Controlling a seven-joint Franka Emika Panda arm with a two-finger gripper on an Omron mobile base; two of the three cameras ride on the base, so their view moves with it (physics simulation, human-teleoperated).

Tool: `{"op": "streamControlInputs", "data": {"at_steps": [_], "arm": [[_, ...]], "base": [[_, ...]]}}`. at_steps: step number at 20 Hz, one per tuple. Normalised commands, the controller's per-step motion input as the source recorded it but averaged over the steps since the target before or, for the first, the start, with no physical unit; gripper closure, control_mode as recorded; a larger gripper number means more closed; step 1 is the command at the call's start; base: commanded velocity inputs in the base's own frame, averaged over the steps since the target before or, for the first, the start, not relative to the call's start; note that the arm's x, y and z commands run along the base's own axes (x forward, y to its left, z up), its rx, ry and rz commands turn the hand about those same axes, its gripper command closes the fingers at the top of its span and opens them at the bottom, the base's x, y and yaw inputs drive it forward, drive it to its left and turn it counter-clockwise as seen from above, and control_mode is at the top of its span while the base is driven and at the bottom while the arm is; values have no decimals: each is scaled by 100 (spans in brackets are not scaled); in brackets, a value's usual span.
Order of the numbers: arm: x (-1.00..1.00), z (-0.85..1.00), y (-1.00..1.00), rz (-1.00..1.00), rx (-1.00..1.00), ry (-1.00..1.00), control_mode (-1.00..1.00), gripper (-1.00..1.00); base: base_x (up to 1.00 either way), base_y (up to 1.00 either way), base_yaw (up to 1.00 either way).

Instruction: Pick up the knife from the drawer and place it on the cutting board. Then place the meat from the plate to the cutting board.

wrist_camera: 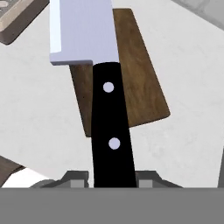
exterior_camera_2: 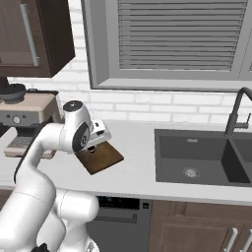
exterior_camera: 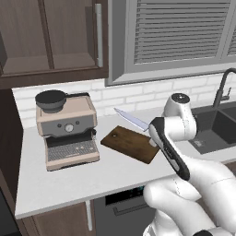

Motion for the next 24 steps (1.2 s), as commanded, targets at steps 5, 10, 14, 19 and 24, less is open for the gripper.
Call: {"op": "streamControlInputs", "data": {"at_steps": [5,10,14,19,24], "arm": [[88,-65,0,0,-1,2,-100,100],[79,-54,0,0,-5,8,-100,100],[32,-42,-2,0,0,1,-100,100],[5,-41,-26,0,3,0,-100,100],[14,-18,-10,0,4,0,-100,100]], "base": [[0,0,0],[0,0,0],[0,0,0],[0,0,0],[0,0,0]]}}
